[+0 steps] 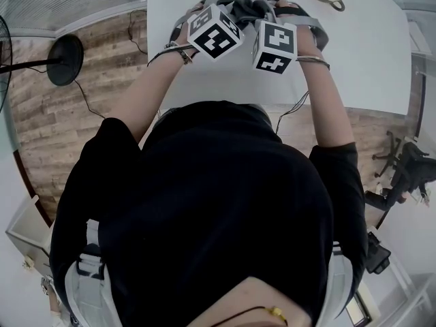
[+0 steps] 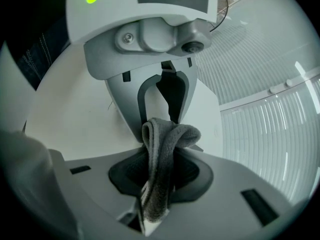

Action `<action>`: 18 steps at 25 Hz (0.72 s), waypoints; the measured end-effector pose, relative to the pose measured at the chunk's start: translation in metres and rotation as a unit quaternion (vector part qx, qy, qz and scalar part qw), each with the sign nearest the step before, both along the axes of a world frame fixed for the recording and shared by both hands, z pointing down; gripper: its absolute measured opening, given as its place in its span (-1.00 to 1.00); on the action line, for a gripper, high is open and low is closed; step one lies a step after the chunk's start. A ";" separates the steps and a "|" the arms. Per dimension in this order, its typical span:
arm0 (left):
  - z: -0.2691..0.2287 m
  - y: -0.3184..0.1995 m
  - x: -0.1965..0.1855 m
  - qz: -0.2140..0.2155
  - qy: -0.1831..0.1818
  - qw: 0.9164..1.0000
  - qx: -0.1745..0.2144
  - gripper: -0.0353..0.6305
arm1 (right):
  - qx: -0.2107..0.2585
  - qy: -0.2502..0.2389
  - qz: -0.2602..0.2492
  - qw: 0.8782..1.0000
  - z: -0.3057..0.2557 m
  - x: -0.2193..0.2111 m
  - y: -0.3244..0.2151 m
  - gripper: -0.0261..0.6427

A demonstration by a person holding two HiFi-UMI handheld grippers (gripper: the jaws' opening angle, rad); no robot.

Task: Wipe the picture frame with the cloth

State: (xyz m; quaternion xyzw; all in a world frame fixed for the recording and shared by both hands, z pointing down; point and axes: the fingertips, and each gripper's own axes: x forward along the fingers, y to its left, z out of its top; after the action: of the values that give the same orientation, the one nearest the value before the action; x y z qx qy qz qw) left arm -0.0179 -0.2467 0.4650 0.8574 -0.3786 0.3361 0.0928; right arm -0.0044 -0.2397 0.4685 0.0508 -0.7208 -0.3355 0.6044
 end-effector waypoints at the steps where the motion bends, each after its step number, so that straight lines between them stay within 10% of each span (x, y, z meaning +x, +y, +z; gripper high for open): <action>1: 0.000 0.000 0.000 0.000 0.000 1.000 0.000 -0.09 | -0.005 -0.002 0.003 1.000 0.000 0.001 0.000 -0.64; 18: 0.001 0.001 0.003 0.000 -0.001 1.000 0.003 -0.09 | 0.011 -0.157 0.150 0.976 -0.015 0.025 -0.001 -0.62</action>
State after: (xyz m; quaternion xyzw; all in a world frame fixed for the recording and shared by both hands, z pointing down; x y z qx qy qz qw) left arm -0.0153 -0.2452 0.4664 0.8575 -0.3794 0.3356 0.0904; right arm 0.0207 -0.2409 0.4539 0.2166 -0.7872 -0.2367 0.5266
